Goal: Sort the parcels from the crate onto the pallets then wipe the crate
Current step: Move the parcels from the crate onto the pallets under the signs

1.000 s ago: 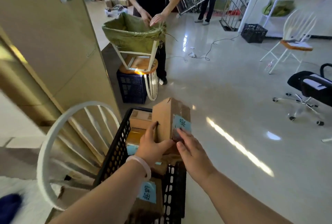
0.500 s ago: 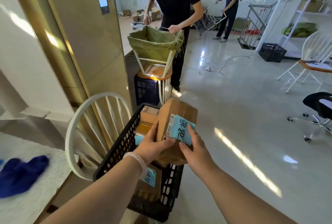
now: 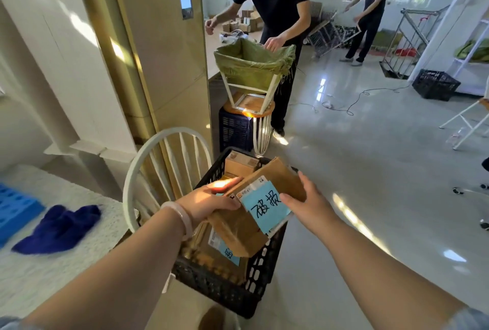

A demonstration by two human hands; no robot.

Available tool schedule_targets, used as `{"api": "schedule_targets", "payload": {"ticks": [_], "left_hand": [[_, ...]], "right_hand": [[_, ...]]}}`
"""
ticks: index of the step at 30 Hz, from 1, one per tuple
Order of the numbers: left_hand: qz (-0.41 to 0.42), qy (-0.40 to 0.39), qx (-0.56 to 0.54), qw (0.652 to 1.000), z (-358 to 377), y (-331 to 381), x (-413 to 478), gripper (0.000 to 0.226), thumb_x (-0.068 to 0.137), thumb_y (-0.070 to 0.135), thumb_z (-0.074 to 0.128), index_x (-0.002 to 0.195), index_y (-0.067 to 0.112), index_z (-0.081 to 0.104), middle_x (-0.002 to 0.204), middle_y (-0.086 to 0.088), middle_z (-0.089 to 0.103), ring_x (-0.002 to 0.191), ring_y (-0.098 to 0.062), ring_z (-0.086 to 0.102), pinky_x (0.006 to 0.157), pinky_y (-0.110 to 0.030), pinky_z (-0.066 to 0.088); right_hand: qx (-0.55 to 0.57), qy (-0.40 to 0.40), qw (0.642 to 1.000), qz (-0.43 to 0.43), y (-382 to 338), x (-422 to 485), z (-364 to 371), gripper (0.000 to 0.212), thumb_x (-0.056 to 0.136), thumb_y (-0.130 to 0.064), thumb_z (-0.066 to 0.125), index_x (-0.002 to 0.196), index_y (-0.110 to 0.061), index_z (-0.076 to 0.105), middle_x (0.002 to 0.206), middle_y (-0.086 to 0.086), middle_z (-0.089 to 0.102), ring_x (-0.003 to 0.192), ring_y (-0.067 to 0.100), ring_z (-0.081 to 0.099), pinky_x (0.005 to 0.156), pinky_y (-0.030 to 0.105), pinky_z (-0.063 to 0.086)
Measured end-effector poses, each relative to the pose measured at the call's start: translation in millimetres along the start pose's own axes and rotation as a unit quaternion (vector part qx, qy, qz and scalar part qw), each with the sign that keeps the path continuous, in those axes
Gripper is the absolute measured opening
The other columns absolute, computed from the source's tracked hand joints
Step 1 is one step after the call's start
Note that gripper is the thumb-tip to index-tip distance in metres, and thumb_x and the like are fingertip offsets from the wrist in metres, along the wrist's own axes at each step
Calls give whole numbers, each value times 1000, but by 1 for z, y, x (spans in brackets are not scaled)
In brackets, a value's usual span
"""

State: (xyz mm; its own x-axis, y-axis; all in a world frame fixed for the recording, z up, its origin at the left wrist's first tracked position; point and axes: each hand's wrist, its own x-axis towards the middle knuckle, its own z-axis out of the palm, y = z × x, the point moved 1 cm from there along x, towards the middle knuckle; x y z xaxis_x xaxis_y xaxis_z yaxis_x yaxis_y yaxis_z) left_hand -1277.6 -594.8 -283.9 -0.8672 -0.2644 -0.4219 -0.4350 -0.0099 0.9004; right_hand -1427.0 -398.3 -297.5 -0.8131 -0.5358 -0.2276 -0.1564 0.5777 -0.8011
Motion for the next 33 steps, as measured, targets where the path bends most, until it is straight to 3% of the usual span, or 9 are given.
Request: {"api": "schedule_targets", "payload": {"ticks": [5, 8, 11, 16, 19, 23, 26, 29, 33], "left_hand": [[70, 153, -18, 986, -2, 1, 3, 46, 74, 40, 79, 116, 34, 62, 108, 8, 71, 103, -17, 65, 95, -34, 51], [95, 269, -75, 956, 0, -4, 7, 43, 85, 27, 75, 126, 20, 62, 117, 0, 67, 107, -18, 63, 94, -33, 51], [114, 275, -145, 944, 4, -5, 2, 40, 88, 23, 72, 124, 27, 55, 117, -1, 62, 108, -22, 61, 88, -31, 52], [48, 239, 83, 966, 2, -20, -4, 83, 83, 34, 75, 150, 39, 27, 156, 5, 18, 141, -24, 29, 112, -42, 39], [52, 272, 129, 952, -12, -22, -13, 77, 81, 35, 77, 144, 47, 33, 162, 6, 0, 150, -23, 8, 119, -43, 24], [81, 283, 86, 952, -45, -35, -24, 61, 73, 50, 78, 113, 75, 40, 157, 8, 20, 148, -25, 16, 116, -53, 29], [85, 299, 48, 949, -70, -41, -37, 68, 57, 65, 77, 116, 74, 42, 150, 9, 31, 140, -25, 33, 108, -54, 42], [88, 322, 20, 942, -101, -49, -58, 58, 76, 42, 79, 121, 60, 47, 141, 10, 39, 129, -20, 43, 103, -46, 48], [86, 338, 40, 936, -156, -74, -99, 49, 83, 37, 74, 120, 59, 50, 142, 10, 35, 129, -19, 43, 104, -44, 48]], "right_hand": [[60, 19, 998, 11, 2, 6, 11, 60, 90, -41, 67, 141, -27, 40, 114, -5, 63, 91, 3, 59, 59, 17, 46], [113, 22, 993, 37, 2, 10, 20, 46, 90, -40, 68, 130, -27, 47, 104, -5, 67, 90, 6, 63, 62, 22, 51], [145, 45, 987, 57, 2, 15, 31, 43, 86, -41, 72, 122, -25, 53, 100, -4, 69, 90, 12, 66, 64, 26, 53], [139, 52, 986, 77, -5, 19, 48, 54, 79, -46, 77, 123, -27, 52, 113, 2, 62, 93, 16, 62, 66, 28, 53], [84, 36, 995, 44, -20, 18, 58, 72, 79, -54, 72, 141, -35, 41, 131, 4, 54, 112, 23, 58, 85, 43, 58], [-12, 9, 999, -48, -52, 8, 72, 78, 91, -53, 59, 151, -50, 10, 153, 3, 31, 129, 22, 47, 96, 43, 52], [-49, -10, 994, -100, -80, 2, 88, 77, 94, -48, 56, 149, -56, 2, 157, 1, 23, 126, 16, 43, 84, 32, 52], [-56, -63, 991, -107, -106, 0, 115, 71, 94, -46, 59, 151, -49, 16, 158, -4, 19, 126, 16, 45, 75, 22, 43], [5, -129, 978, -167, -141, -7, 174, 55, 92, -38, 65, 138, -55, 40, 151, -10, 26, 118, 7, 47, 74, 12, 52]]}}
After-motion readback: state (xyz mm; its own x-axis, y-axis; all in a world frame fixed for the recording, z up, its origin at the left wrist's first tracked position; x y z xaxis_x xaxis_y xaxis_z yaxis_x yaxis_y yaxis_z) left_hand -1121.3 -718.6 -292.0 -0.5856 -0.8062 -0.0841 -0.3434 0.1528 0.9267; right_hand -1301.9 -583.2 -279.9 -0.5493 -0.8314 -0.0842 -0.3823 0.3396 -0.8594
